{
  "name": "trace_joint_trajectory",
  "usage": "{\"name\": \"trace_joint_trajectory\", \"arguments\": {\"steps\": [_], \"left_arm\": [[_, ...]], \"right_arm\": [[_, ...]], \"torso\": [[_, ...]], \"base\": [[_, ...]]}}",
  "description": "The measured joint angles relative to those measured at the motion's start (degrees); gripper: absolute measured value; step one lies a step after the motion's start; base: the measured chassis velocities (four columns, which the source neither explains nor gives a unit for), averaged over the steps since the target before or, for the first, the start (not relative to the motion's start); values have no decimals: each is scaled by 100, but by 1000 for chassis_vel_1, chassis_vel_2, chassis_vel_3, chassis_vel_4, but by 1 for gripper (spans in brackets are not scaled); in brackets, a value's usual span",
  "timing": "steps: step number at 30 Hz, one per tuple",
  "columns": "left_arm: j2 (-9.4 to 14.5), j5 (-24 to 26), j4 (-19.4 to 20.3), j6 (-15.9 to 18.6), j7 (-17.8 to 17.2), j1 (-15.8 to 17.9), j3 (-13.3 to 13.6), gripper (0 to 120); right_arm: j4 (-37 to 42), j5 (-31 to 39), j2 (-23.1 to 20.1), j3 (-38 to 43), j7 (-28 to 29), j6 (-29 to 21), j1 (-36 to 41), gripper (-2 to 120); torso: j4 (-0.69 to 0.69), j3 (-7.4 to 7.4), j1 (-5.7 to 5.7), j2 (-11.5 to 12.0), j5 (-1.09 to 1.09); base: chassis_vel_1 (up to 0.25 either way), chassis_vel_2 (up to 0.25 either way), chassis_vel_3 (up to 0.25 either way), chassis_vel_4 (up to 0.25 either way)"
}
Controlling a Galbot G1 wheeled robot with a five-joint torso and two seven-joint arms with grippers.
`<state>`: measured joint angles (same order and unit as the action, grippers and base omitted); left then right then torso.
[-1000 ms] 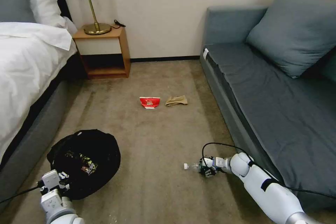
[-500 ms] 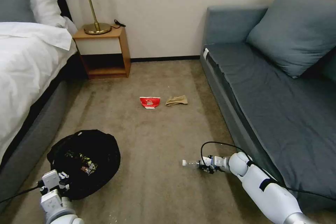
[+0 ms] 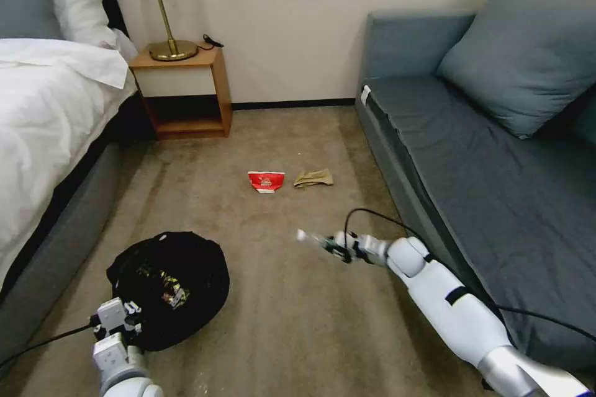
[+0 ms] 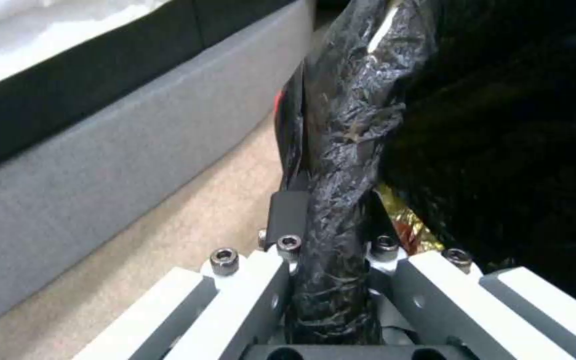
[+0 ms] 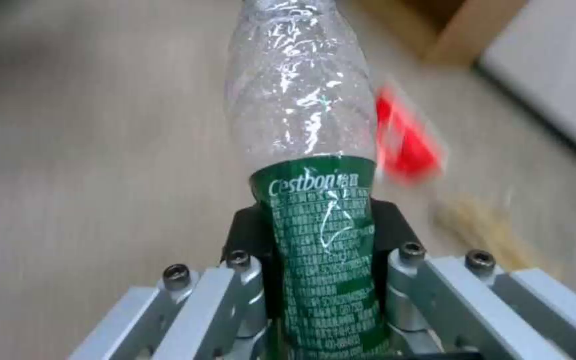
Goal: Pick up the trash bin, then pick up the garbage on the floor and place it into the trash bin.
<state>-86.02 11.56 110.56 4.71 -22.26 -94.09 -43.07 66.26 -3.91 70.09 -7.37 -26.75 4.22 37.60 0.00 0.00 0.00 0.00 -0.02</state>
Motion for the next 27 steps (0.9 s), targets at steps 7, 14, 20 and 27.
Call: {"name": "trace_joint_trajectory", "arguments": {"steps": [7,14,20,27], "left_arm": [[8,55,156,24,-4,-16,-94,3],[-5,101,254,-4,-4,-15,-218,3],[-12,175,322,-7,-2,20,-282,3],[-71,288,326,-7,6,75,-312,3]], "right_arm": [[792,1835,383,-1398,1242,-519,-541,23],[1399,3460,1138,-2610,3063,-660,-720,23],[1667,3962,1546,-3018,3646,-761,-547,23],[1636,3722,1781,-3214,3753,-758,-86,23]], "torso": [[2,0,0,0,2],[2,0,0,0,0],[2,0,0,0,1],[0,-1,0,0,1]], "base": [[0,0,0,0],[0,0,0,0],[0,0,0,0],[0,0,0,0]]}}
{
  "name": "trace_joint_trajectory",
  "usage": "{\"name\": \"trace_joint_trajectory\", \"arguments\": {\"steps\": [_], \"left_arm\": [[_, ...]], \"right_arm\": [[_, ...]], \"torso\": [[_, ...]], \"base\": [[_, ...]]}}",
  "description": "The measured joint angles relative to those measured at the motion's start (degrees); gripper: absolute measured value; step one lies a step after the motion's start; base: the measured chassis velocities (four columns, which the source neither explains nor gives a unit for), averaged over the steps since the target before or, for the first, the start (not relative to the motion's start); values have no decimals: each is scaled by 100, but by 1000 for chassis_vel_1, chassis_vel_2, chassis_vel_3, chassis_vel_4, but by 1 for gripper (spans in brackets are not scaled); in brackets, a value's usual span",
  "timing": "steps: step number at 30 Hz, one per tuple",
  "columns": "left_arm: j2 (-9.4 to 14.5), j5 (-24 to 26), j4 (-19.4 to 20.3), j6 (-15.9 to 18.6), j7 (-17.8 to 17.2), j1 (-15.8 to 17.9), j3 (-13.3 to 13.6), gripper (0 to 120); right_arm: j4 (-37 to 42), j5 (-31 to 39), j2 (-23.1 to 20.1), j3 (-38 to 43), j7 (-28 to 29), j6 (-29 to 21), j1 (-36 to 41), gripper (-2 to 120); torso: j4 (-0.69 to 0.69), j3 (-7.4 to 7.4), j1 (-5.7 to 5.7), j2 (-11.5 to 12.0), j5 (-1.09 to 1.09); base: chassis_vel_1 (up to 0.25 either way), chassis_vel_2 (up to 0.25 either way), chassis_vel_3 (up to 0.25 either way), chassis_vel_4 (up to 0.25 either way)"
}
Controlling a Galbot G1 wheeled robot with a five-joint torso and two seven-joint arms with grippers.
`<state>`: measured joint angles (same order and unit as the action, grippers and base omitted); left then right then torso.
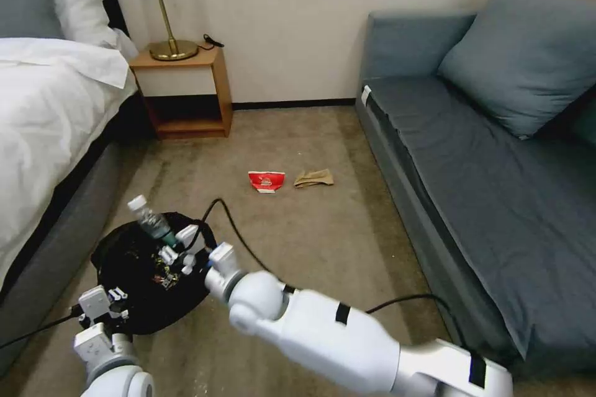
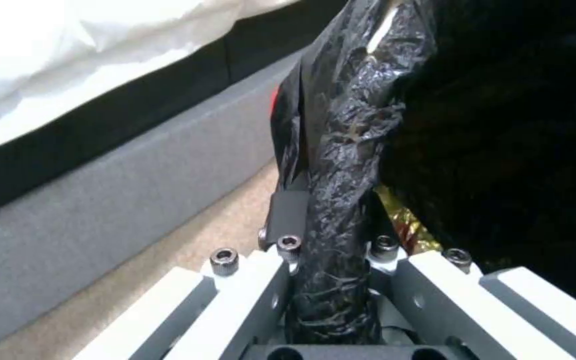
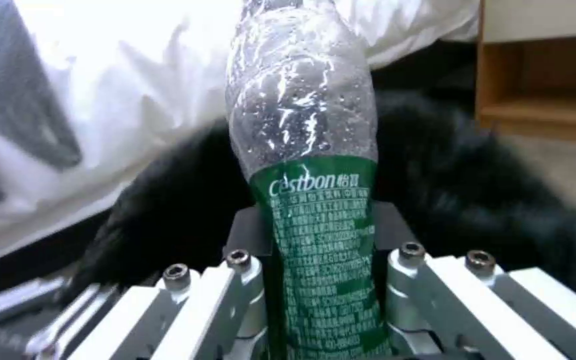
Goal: Pick up the trash bin, then pick up the garbage on the floor and place it into the trash bin.
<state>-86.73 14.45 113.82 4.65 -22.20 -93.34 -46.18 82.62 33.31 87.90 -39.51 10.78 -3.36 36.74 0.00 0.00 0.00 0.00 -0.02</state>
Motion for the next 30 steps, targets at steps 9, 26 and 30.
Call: {"name": "trace_joint_trajectory", "arguments": {"steps": [9,26,30], "left_arm": [[-70,-15,111,-93,33,-134,26,3],[-62,-36,176,-398,85,-305,-125,3],[-58,-43,131,-423,85,-304,-137,3]], "right_arm": [[-411,-409,118,16,-1,202,146,23],[-590,-1163,75,73,-51,155,486,73],[-481,-1083,-7,100,-118,129,459,86]], "torso": [[0,0,0,0,1],[0,0,0,0,2],[0,0,0,0,1]], "base": [[0,0,0,0],[0,0,0,0],[0,0,0,0]]}}
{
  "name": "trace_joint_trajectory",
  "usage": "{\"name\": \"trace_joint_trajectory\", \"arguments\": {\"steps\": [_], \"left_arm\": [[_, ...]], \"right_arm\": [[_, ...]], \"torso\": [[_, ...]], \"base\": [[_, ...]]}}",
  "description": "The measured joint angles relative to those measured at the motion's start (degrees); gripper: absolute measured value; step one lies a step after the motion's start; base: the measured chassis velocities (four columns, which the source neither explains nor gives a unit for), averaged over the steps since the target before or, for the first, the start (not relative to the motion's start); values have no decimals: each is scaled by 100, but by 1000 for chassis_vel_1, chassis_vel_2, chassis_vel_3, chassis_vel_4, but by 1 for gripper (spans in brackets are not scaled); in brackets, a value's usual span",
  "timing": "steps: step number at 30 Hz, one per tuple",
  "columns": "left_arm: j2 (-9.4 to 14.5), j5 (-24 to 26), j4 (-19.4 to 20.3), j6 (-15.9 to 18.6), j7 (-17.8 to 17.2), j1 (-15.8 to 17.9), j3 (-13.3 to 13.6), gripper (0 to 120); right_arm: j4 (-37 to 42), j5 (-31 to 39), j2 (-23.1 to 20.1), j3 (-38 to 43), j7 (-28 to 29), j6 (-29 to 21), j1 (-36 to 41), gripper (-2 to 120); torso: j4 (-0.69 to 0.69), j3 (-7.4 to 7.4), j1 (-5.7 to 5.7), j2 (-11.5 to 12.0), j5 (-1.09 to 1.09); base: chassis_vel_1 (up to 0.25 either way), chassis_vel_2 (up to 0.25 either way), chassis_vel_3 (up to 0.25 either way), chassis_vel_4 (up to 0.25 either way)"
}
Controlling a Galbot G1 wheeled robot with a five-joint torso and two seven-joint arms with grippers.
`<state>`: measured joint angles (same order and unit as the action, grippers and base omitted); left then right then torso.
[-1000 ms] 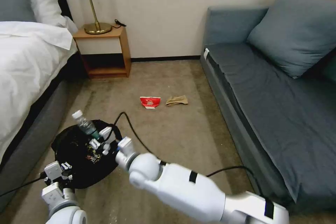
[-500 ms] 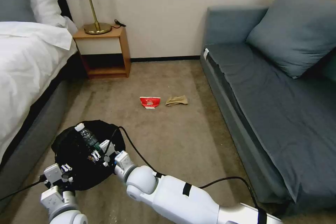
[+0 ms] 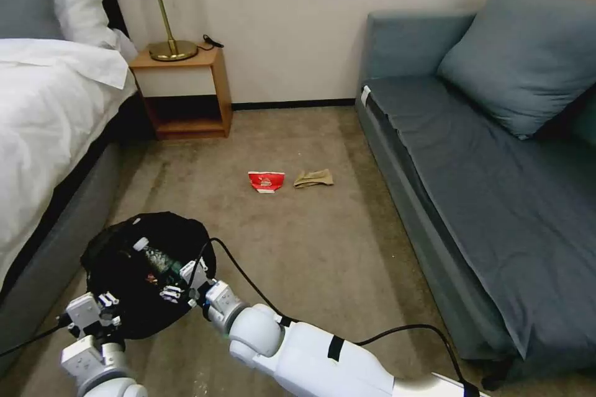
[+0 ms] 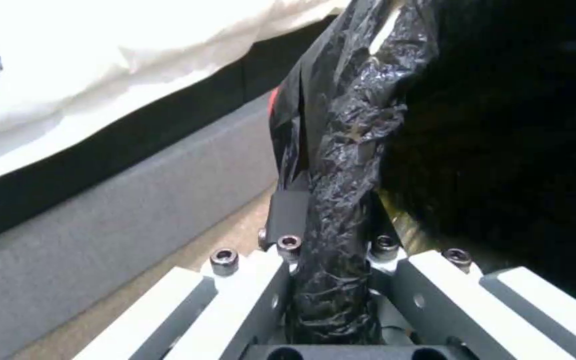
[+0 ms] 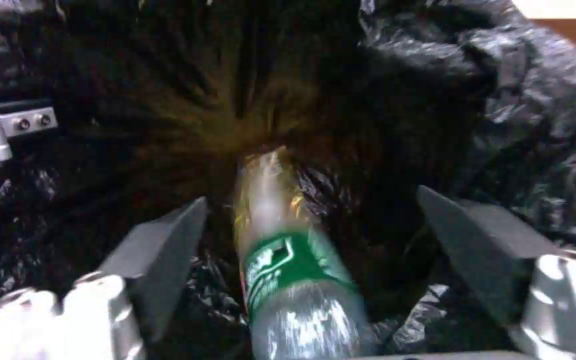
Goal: Pick up the trash bin, then pick up the garbage on the floor and place it into the trash bin.
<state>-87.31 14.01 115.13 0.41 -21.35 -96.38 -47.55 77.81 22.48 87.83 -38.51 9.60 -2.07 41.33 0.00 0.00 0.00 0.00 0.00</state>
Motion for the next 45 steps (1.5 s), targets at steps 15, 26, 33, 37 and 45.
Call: {"name": "trace_joint_trajectory", "arguments": {"steps": [15,26,33,37,45], "left_arm": [[175,208,-22,-69,-4,-29,-323,3],[206,303,83,-159,-12,-198,-521,3],[244,299,94,-208,-13,-272,-597,3],[262,302,109,-216,-12,-288,-632,3],[248,296,68,-231,-11,-270,-604,3]], "right_arm": [[638,525,-427,505,157,648,-30,100],[317,824,-952,1468,527,57,111,100],[21,821,-929,1697,371,117,170,100],[-108,838,-864,1712,334,233,153,100],[-224,807,-817,1691,308,293,123,100]], "torso": [[0,0,0,0,1],[-1,0,0,0,1],[-1,0,0,0,1],[0,0,0,0,1],[1,0,0,0,0]], "base": [[0,0,0,0],[0,0,0,0],[0,0,0,0],[0,0,0,0],[-28,29,34,-33]]}}
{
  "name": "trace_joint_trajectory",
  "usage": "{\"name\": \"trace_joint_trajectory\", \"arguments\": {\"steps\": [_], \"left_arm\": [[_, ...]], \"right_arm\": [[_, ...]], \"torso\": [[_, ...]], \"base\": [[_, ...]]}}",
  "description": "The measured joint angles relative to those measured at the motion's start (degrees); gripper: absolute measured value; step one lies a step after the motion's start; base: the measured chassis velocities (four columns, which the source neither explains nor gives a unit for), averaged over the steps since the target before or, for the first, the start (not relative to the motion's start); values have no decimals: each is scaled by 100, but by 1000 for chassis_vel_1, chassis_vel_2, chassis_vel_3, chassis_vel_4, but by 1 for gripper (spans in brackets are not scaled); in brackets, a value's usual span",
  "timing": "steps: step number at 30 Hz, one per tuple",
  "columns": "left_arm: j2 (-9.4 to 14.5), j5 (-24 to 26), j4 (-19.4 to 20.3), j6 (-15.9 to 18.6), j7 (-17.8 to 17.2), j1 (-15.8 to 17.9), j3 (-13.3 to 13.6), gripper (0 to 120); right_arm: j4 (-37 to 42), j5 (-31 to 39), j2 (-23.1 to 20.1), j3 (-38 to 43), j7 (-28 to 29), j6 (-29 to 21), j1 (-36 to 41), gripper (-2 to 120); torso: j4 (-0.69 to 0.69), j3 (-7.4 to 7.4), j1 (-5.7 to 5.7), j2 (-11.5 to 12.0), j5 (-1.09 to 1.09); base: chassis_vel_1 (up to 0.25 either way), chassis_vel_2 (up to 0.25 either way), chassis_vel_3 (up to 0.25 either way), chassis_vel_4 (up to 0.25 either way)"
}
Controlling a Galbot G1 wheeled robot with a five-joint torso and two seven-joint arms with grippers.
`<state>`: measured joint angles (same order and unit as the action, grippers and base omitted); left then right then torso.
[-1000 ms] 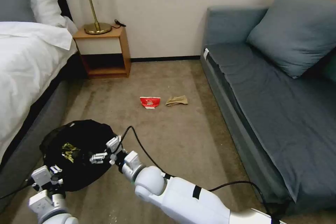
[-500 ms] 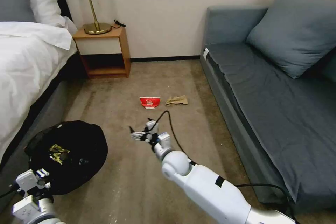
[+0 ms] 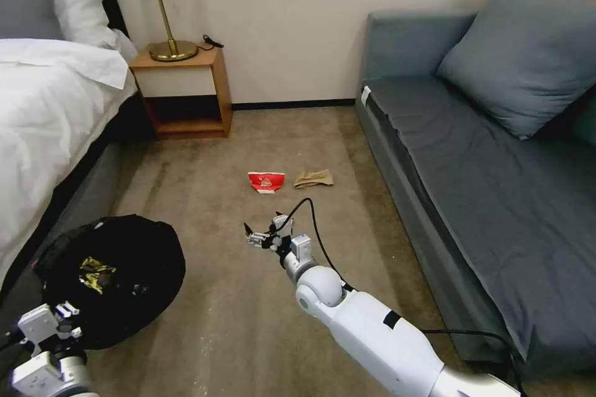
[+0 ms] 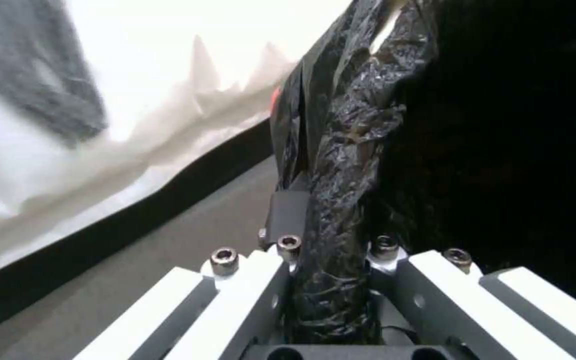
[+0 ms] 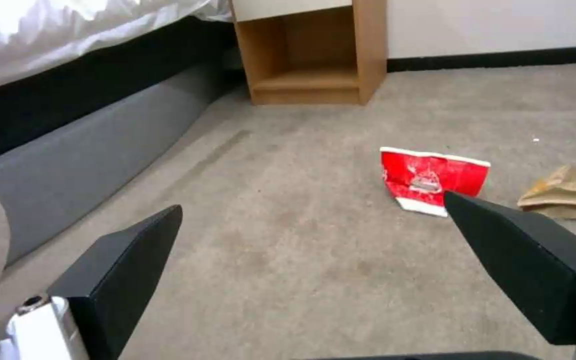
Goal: Pick up the trash bin, then pick up the garbage on the floor and place it into the trash bin.
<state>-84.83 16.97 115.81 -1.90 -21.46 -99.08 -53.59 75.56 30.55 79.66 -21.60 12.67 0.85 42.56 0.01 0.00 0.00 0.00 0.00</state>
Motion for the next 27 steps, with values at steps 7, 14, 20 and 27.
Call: {"name": "trace_joint_trajectory", "arguments": {"steps": [7,14,20,27], "left_arm": [[32,0,-48,9,22,58,26,3],[53,-1,-140,30,27,153,51,3],[54,2,-202,47,28,219,74,3],[55,3,-251,51,27,247,80,3]], "right_arm": [[-132,-41,32,18,-126,74,-3,100],[-292,-73,78,44,-192,163,-8,100],[-397,-118,99,40,-259,222,-46,100],[-477,-182,139,28,-310,279,-24,100]], "torso": [[-2,0,0,0,-1],[-1,1,0,0,0],[-2,0,0,0,-1],[-1,0,0,0,0]], "base": [[-173,163,162,-166],[-204,200,202,-202],[-194,180,183,-187],[-180,185,182,-178]]}}
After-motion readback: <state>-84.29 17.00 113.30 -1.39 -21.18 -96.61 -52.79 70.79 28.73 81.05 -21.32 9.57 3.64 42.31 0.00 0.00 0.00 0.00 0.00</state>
